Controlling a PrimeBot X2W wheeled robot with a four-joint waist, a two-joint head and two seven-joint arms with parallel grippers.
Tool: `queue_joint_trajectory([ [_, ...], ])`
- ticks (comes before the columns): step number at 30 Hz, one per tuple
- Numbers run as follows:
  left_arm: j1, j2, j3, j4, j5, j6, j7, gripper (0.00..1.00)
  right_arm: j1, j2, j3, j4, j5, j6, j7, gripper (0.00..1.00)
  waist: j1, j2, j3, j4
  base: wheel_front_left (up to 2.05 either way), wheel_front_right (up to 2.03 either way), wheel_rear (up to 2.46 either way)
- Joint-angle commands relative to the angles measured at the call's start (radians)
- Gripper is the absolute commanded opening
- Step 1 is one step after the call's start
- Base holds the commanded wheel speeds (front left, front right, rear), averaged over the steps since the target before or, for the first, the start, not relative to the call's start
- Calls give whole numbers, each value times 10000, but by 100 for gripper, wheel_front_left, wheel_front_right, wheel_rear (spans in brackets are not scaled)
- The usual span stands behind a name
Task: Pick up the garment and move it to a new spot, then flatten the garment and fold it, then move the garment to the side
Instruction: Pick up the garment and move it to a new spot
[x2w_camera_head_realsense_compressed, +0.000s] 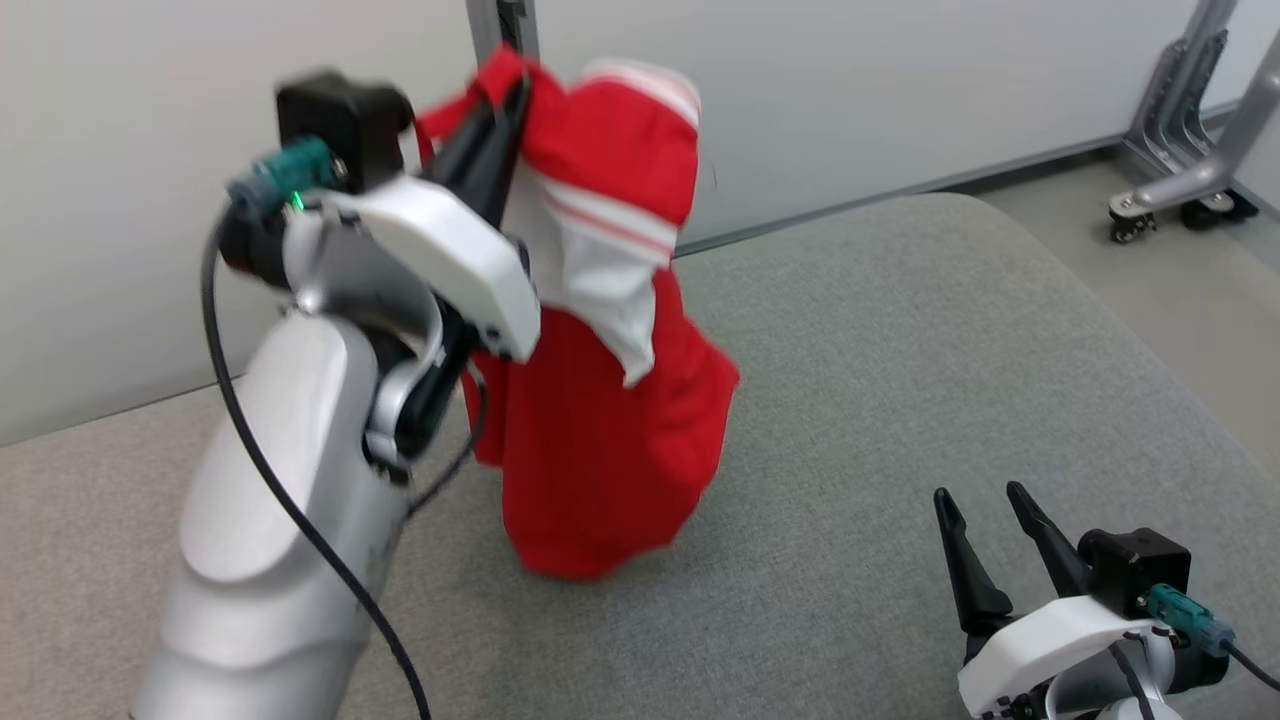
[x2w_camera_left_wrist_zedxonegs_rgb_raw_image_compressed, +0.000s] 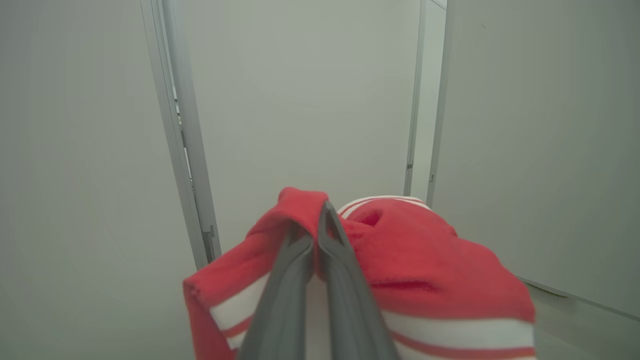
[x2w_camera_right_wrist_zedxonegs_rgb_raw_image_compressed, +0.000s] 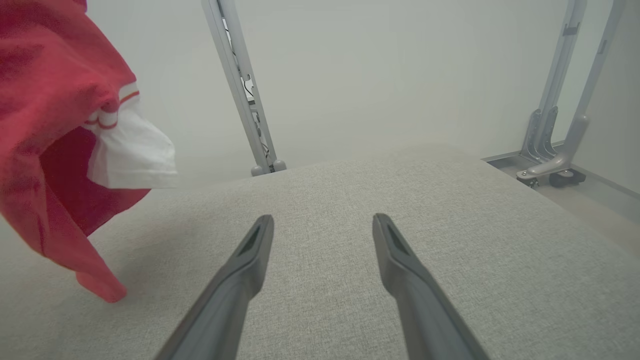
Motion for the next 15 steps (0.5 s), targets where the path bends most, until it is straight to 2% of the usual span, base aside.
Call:
queue_joint_trajectory([
  [1,470,46,-7,74,-188,97,78,0,-115,-47,0,-60,69,5,-22,100,0,0,282,-237,0,0,0],
  [4,1551,-45,-293,648,-240,236,52,0,-121,-46,95,-1,205,5,-95,100,0,0,550,-278,0,0,0],
  [11,2764,-224,-793,2123,-605,53,-469,0,-252,-46,208,144,299,5,-178,100,0,0,816,-51,0,0,0],
  [12,2915,-241,-872,2414,-705,32,-531,31,-260,-48,209,164,300,5,-191,100,0,0,837,16,0,0,0],
  [13,2974,-257,-992,2642,-680,-29,-687,44,-286,-51,216,190,304,5,-214,100,0,0,848,86,0,0,0],
  [14,3011,-279,-1113,2877,-656,-85,-823,100,-316,-49,224,213,308,5,-223,100,0,0,839,164,0,0,0],
  [15,3075,-299,-1205,3100,-730,-143,-948,100,-352,-51,221,232,323,5,-244,100,0,0,839,244,0,0,0],
])
